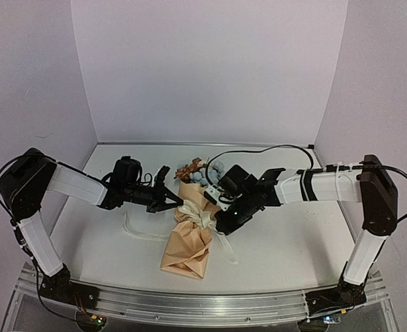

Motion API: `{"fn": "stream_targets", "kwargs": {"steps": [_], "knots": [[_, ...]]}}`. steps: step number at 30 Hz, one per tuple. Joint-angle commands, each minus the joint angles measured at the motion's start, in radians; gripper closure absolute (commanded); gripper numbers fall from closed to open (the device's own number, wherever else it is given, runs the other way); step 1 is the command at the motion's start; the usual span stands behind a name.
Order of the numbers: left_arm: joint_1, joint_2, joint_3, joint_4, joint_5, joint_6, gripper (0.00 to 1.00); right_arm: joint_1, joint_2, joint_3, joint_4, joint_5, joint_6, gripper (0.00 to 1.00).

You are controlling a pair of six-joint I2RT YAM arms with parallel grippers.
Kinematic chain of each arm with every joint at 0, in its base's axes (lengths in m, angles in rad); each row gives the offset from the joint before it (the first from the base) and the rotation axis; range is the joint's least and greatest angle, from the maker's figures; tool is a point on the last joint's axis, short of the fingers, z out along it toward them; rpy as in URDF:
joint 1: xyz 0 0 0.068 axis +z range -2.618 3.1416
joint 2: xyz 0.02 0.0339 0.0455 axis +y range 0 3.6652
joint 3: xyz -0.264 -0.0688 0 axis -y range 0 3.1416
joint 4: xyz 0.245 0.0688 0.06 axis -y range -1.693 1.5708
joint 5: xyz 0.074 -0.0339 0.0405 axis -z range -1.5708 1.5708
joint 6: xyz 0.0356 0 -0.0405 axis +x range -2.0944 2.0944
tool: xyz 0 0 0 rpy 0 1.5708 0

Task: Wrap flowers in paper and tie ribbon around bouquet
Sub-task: Tie the half-tied ribbon around the folded bouquet.

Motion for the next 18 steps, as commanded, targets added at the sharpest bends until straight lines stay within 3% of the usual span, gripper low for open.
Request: {"fn": "stream_targets", "kwargs": {"steps": [1, 18], "knots": [[0.011, -0.065, -0.002, -0.189, -0.143, 0.138, 1.00, -0.005, -0.017, 0.011, -0.037, 0.077, 0.047, 1.00], [0.026, -0.175, -0.041, -0.387, -0.356, 0.219, 1.00, -0.006, -0.051, -0.016, -0.194, 0.183, 0.091, 1.00]]}}
